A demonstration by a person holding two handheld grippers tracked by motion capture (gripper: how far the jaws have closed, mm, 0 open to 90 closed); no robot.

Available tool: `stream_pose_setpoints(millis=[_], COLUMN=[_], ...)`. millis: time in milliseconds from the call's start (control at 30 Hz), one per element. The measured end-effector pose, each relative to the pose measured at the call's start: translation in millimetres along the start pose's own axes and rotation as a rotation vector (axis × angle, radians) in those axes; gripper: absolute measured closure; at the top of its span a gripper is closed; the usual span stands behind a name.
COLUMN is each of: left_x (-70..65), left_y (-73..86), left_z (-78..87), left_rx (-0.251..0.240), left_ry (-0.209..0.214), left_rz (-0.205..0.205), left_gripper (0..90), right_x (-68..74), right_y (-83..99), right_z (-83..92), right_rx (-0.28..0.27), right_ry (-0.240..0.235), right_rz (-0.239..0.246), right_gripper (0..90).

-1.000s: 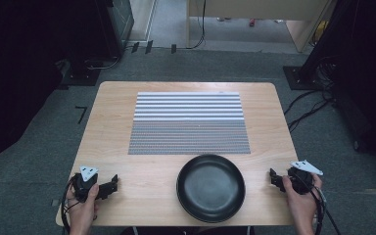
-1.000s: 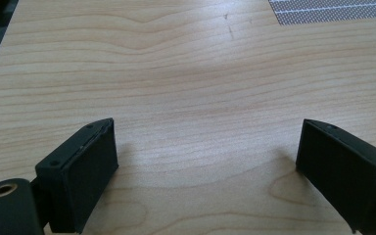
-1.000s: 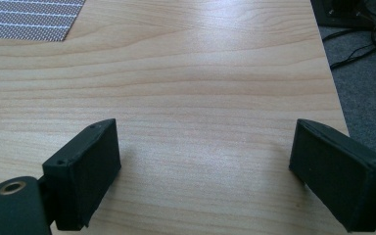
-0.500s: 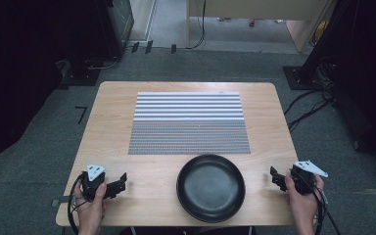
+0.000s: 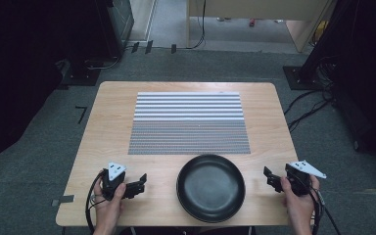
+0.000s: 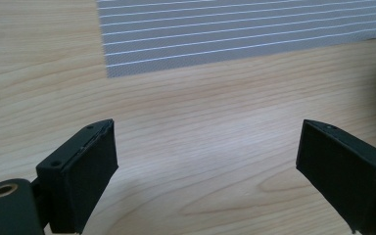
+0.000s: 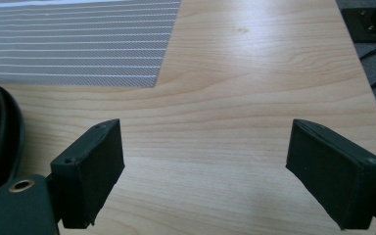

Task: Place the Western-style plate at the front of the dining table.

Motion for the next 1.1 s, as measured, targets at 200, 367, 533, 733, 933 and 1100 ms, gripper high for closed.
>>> stream_pose_setpoints(millis=[200,367,533,733,933,1100], left_x=[-21.1,-32.9,-47.7,-62.9,-75.5,-87.9], left_y=[-6.3,-9.1,-13.4,-15.7,-18.9,-23.6], left_z=[-3.8,-6.4,-9.5,-14.6,-17.9,-20.0], left_rx=[0.0,0.003,0.006,0.015,0.017,0.012], left_ry=[0.039,0.062,0.089,0.112,0.135,0.157], left_rz=[-0.03,-0.038,-0.05,-0.073,-0.082,-0.088], left_gripper=[7.9,7.9,7.9,7.9,7.9,7.9], right_x=[13.2,22.8,32.9,42.0,48.1,54.3], right_y=[-1.8,-3.0,-3.5,-4.7,-4.8,-4.3], right_z=[4.4,9.2,11.7,14.3,15.5,15.7], right_rx=[-0.006,-0.013,-0.008,-0.008,-0.005,0.0], right_ry=[-0.034,-0.063,-0.097,-0.136,-0.158,-0.174], right_rz=[0.012,0.012,0.007,-0.004,-0.011,-0.002], right_gripper=[13.3,13.3,13.4,13.4,13.4,13.4])
Point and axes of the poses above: each handheld gripper's, and its own axes: z roughly backward along the jaws, y roughly out of its underside, x roughly to its left, the point moved 7 cm from there along -z, roughly forward along the jaws, and after that the axes turned 3 degrees about -z, right-handed, at the moved point
